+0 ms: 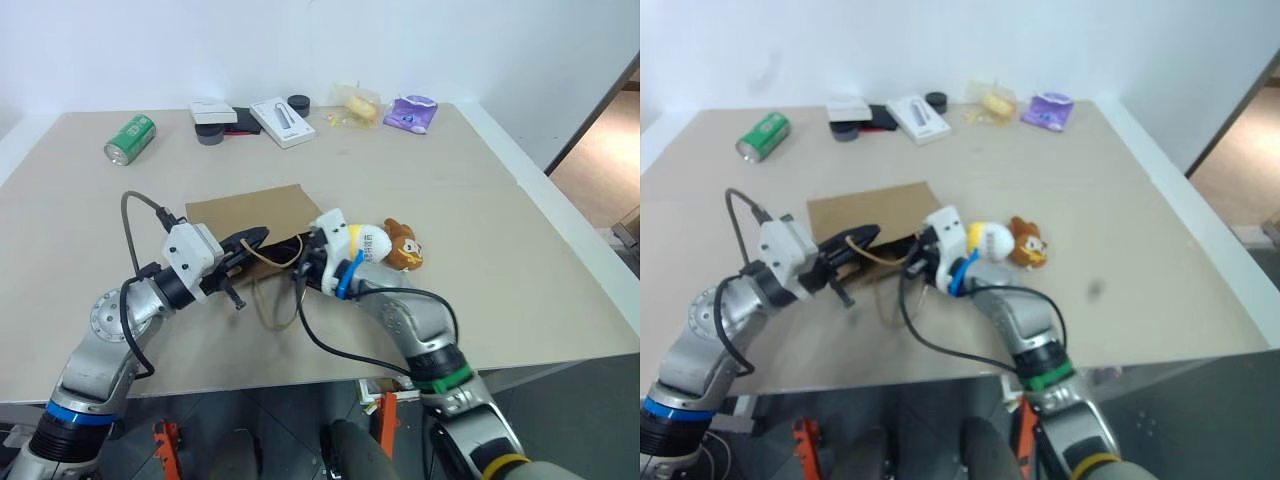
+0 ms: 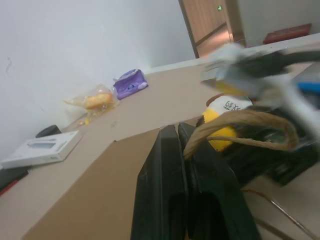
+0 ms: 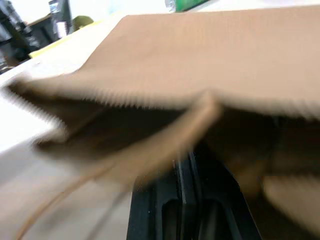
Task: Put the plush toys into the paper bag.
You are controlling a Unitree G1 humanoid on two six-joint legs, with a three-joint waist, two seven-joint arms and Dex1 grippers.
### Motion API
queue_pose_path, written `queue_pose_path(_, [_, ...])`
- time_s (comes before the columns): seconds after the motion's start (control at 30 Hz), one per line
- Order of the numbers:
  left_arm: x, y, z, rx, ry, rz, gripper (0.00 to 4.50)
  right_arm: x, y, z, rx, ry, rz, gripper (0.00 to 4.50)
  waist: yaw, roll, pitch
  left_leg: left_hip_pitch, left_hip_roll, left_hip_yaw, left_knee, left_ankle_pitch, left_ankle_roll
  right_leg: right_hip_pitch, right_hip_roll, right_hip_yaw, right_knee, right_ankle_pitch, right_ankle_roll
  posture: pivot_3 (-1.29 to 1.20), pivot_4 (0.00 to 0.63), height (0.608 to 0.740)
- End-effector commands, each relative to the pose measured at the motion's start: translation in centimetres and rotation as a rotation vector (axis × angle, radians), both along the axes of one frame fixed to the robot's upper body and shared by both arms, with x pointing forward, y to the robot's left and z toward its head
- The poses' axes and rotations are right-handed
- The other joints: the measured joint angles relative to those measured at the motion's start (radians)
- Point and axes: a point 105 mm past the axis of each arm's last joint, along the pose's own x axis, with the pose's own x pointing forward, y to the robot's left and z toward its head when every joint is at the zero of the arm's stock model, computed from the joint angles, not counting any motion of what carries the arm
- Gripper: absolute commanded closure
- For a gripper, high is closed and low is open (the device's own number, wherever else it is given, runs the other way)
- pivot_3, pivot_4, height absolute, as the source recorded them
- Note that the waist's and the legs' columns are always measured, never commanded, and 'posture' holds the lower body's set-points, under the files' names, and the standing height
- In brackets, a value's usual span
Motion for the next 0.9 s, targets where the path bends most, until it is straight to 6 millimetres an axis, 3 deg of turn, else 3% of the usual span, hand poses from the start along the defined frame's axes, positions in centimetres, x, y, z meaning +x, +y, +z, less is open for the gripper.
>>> queue_pose_path(0.03, [-0.1,0.5,1.9,-0.061,-0.056,0.046,4.50,1.0,0.1,-0.5,-0.052,0.011,-0.053,4.28,0.002,0.000,0.000,0.000,0.000,0.000,0.000,0.000,0.000,0.000,0.000,0.000,0.000,0.000,0.000,0.00,0.150,0.740])
queue_pose_path(0.3, [0.1,1.9,5.9,-0.208,-0.240,0.207,4.50,1.9,-1.1,-4.7,-0.170,0.122,-0.167,4.28,0.000,-0.001,-0.001,0.000,-0.001,0.000,0.000,0.000,0.000,0.000,-0.001,0.000,-0.001,0.000,0.001,0.00,0.150,0.740])
queue_pose_path(0.57, [-0.3,2.3,8.8,-0.262,-0.361,0.267,4.50,2.5,-1.9,-4.8,-0.210,0.122,-0.217,4.28,0.001,-0.003,-0.003,0.002,-0.001,0.000,0.000,0.005,0.002,0.002,0.000,0.000,-0.001,0.004,-0.001,0.00,0.150,0.740])
queue_pose_path(0.9, [-0.4,3.1,10.6,-0.296,-0.442,0.320,4.50,2.7,-1.9,-4.6,-0.212,0.114,-0.226,4.28,0.000,-0.003,-0.003,0.002,-0.003,0.000,0.000,0.007,0.002,0.002,0.000,0.002,-0.001,0.006,0.000,0.00,0.150,0.740])
